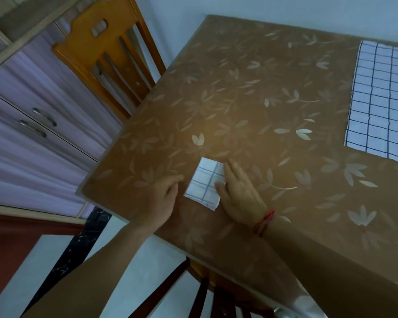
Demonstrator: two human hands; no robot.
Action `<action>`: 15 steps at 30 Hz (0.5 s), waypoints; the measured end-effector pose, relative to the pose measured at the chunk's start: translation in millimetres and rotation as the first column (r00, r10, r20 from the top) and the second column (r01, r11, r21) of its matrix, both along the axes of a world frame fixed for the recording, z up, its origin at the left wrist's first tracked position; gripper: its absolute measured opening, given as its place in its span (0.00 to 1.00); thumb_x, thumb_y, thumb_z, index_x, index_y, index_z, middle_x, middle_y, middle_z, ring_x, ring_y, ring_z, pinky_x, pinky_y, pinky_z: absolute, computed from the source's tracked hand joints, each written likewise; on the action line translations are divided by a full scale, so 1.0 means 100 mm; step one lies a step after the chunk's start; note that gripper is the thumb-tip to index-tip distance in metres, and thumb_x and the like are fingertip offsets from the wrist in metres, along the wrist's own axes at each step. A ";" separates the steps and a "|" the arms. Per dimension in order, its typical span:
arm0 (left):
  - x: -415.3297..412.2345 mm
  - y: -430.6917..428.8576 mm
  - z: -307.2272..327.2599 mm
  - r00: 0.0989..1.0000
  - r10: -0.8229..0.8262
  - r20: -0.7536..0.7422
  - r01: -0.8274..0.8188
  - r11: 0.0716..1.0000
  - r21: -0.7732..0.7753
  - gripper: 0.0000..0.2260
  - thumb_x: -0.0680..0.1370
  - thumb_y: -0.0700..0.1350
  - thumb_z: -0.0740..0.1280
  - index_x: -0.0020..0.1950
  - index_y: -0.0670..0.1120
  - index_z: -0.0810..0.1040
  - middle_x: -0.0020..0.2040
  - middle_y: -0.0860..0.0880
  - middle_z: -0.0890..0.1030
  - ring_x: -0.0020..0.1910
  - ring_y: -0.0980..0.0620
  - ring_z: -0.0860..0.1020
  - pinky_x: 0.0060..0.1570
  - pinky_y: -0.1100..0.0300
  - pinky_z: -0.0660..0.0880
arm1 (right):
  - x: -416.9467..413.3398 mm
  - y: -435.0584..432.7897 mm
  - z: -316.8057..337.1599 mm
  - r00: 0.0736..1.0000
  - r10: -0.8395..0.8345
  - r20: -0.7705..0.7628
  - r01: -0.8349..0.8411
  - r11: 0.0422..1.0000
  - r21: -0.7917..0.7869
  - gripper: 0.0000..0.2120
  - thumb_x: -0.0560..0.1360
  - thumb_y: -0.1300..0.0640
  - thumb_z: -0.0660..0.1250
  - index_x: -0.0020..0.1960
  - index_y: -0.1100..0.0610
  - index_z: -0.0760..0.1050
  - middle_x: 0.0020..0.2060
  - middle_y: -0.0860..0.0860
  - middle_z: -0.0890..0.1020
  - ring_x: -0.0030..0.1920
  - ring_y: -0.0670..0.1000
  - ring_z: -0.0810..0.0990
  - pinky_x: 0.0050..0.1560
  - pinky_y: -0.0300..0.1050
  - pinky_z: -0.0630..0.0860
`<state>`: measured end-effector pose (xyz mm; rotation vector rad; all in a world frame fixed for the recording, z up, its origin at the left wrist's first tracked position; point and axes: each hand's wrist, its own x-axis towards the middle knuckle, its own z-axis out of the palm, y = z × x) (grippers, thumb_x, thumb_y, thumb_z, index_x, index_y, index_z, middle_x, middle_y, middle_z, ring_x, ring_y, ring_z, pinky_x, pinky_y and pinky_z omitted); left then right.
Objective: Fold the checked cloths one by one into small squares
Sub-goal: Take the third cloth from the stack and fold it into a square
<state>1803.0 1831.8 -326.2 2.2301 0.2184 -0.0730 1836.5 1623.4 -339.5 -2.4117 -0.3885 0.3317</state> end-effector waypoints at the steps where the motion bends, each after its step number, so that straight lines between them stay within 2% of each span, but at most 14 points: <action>1: 0.05 -0.04 0.00 0.993 0.101 -0.068 -0.110 0.985 -0.132 0.12 0.81 0.38 0.60 0.59 0.46 0.80 0.57 0.52 0.81 0.59 0.57 0.77 0.61 0.65 0.71 | 0.00 -0.01 0.07 0.994 -0.105 -0.020 0.106 0.986 0.131 0.20 0.82 0.53 0.55 0.71 0.59 0.67 0.70 0.56 0.68 0.71 0.53 0.64 0.73 0.44 0.58; 2: 0.12 -0.08 0.05 0.978 0.163 -0.129 -0.194 0.941 -0.279 0.11 0.81 0.37 0.60 0.56 0.46 0.81 0.55 0.50 0.82 0.57 0.55 0.79 0.61 0.63 0.73 | 0.00 -0.02 0.11 0.975 -0.212 -0.071 0.223 0.946 0.237 0.13 0.81 0.55 0.56 0.62 0.57 0.74 0.60 0.53 0.76 0.62 0.51 0.72 0.67 0.47 0.68; 3: 0.21 -0.10 0.07 0.962 0.207 -0.180 -0.261 0.892 -0.369 0.10 0.81 0.37 0.60 0.54 0.45 0.81 0.54 0.48 0.82 0.56 0.53 0.80 0.61 0.60 0.74 | -0.02 -0.02 0.16 0.940 -0.297 -0.167 0.337 0.884 0.323 0.11 0.80 0.55 0.57 0.54 0.54 0.77 0.51 0.50 0.81 0.54 0.51 0.77 0.57 0.49 0.73; 5: 0.34 -0.13 0.07 0.934 0.252 -0.252 -0.345 0.816 -0.464 0.09 0.81 0.36 0.61 0.53 0.42 0.81 0.53 0.45 0.82 0.55 0.51 0.80 0.61 0.56 0.75 | -0.07 0.00 0.20 0.839 -0.369 -0.400 0.530 0.724 0.442 0.12 0.77 0.53 0.57 0.47 0.49 0.80 0.40 0.45 0.84 0.45 0.50 0.81 0.48 0.50 0.77; 7: 0.41 -0.16 0.05 0.924 0.251 -0.288 -0.368 0.788 -0.494 0.08 0.81 0.36 0.61 0.53 0.39 0.80 0.54 0.43 0.82 0.56 0.49 0.80 0.60 0.56 0.75 | -0.12 0.01 0.19 0.756 -0.366 -0.542 0.637 0.600 0.484 0.15 0.77 0.53 0.59 0.39 0.43 0.81 0.33 0.41 0.82 0.41 0.48 0.79 0.44 0.48 0.75; 8: 0.42 -0.18 0.05 0.921 0.252 -0.298 -0.374 0.788 -0.489 0.08 0.81 0.36 0.61 0.54 0.38 0.80 0.54 0.42 0.81 0.56 0.49 0.79 0.60 0.56 0.75 | -0.15 0.03 0.18 0.735 -0.355 -0.577 0.658 0.578 0.483 0.16 0.77 0.54 0.59 0.37 0.44 0.81 0.33 0.41 0.82 0.41 0.48 0.79 0.44 0.48 0.75; 12: 0.45 -0.22 0.02 0.913 0.276 -0.301 -0.396 0.781 -0.484 0.09 0.81 0.37 0.61 0.57 0.36 0.79 0.55 0.42 0.81 0.55 0.50 0.79 0.58 0.58 0.75 | -0.21 0.11 0.11 0.681 -0.331 -0.653 0.702 0.551 0.452 0.12 0.75 0.51 0.61 0.43 0.51 0.83 0.40 0.50 0.85 0.43 0.51 0.82 0.43 0.50 0.76; 15: 0.42 -0.23 0.02 0.925 0.230 -0.302 -0.357 0.800 -0.483 0.10 0.81 0.37 0.61 0.57 0.37 0.79 0.54 0.43 0.81 0.55 0.50 0.79 0.58 0.58 0.76 | -0.20 0.15 0.06 0.658 -0.333 -0.675 0.722 0.531 0.442 0.11 0.75 0.52 0.62 0.43 0.54 0.83 0.43 0.51 0.85 0.47 0.52 0.83 0.49 0.53 0.78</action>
